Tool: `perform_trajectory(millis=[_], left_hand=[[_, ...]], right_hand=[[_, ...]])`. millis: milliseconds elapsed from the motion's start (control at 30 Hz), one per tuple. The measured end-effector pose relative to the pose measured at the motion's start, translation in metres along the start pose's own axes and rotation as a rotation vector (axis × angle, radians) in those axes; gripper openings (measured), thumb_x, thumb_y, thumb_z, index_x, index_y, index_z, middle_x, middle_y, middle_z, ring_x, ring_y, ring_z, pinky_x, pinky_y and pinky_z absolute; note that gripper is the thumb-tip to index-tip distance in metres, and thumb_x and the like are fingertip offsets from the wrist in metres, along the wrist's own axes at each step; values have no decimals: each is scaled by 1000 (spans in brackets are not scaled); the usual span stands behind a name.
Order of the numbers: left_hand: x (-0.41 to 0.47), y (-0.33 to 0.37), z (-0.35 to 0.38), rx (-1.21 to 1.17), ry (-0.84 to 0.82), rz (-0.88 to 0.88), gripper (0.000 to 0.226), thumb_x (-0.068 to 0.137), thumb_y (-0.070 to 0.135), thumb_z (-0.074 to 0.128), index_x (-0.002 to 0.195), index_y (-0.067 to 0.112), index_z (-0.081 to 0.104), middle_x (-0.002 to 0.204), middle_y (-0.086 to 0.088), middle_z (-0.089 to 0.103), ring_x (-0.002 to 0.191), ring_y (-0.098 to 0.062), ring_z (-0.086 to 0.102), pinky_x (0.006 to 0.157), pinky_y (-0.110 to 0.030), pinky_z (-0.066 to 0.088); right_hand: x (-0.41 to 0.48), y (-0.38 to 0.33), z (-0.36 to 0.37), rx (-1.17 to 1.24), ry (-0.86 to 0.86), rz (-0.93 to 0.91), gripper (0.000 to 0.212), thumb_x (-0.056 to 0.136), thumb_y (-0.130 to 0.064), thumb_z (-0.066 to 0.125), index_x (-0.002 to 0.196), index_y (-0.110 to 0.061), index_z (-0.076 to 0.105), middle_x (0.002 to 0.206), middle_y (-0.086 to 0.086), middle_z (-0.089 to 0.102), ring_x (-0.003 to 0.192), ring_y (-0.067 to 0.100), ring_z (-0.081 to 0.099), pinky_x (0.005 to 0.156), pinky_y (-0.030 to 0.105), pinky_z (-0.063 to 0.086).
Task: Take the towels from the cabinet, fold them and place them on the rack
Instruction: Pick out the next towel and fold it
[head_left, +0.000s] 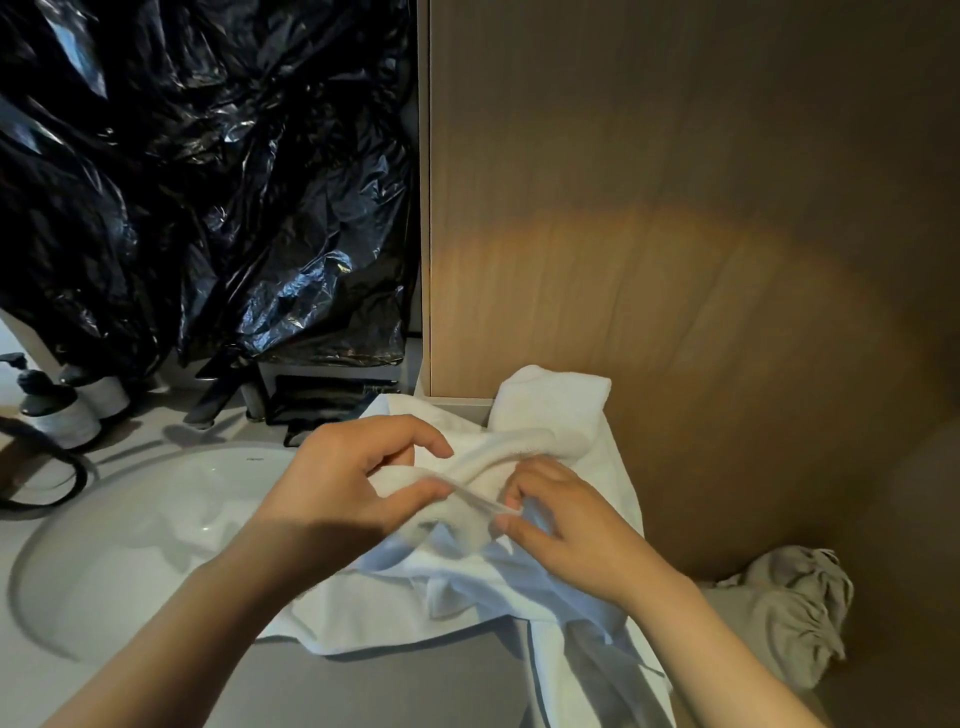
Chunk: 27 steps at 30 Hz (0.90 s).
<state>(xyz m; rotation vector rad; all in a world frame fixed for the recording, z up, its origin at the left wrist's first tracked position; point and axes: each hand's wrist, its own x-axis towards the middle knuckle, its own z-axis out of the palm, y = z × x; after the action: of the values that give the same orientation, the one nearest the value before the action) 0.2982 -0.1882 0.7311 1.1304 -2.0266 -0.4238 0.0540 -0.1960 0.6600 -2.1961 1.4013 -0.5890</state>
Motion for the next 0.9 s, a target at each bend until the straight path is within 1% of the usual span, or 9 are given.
perform_trajectory(millis=[67,133,267,400,467,567,600,767,900], left_hand=[[4,-2,-4,14,22,-5,15,70,37,76,83,38,68,59,9,54,63,-11,57,63,-28,44],[7,-9,-3,39,47,6,14,72,31,80,81,37,72,69,15,66,74,-5,62,68,-17,46],[8,-36,4,37,133,-142,22,77,13,79,76,35,73,90,27,67,84,11,61,74,1,38],[6,-54,11,74,259,-323,30,81,15,74,73,43,65,78,26,66,84,20,55,71,5,34],[8,-52,15,92,190,-283,28,82,18,74,74,43,64,81,23,65,85,13,58,71,0,38],[10,-37,24,115,66,-228,12,81,26,75,84,36,69,86,13,61,82,-7,61,75,-27,47],[10,-31,28,136,41,-212,12,80,29,76,91,31,71,90,12,58,83,-11,61,74,-30,46],[1,4,48,35,-96,-75,42,77,47,74,115,32,68,119,30,54,103,6,56,87,-13,41],[-6,26,70,-322,-220,-220,43,78,43,75,116,54,59,114,39,59,112,15,50,89,-1,36]], right_hand=[[-6,1,-7,0,-9,23,23,97,-47,51,86,-28,50,90,-12,56,87,6,53,78,30,47],[-16,1,-17,-9,43,30,27,97,-50,49,79,-30,45,80,-8,55,77,10,53,71,33,47],[-47,-4,-42,-47,364,46,29,86,-57,56,65,-41,44,74,-15,54,71,11,53,59,16,38],[-70,4,-60,-93,486,111,41,85,-51,63,54,-34,41,63,-9,52,64,14,51,52,17,35],[-70,7,-59,-63,450,133,40,85,-52,60,55,-31,42,58,-7,50,57,14,49,50,20,33],[-61,3,-51,21,444,124,27,86,-53,55,64,-36,51,63,-17,56,63,7,56,54,12,36],[-58,2,-48,37,442,122,24,86,-53,54,69,-36,56,67,-19,59,69,5,58,58,11,38],[-47,-5,-43,99,426,88,15,91,-42,59,78,-36,64,80,-17,66,82,9,63,68,16,42],[-40,-21,-42,175,443,-7,23,91,-49,56,83,-31,69,83,-14,67,84,14,63,70,24,48]])
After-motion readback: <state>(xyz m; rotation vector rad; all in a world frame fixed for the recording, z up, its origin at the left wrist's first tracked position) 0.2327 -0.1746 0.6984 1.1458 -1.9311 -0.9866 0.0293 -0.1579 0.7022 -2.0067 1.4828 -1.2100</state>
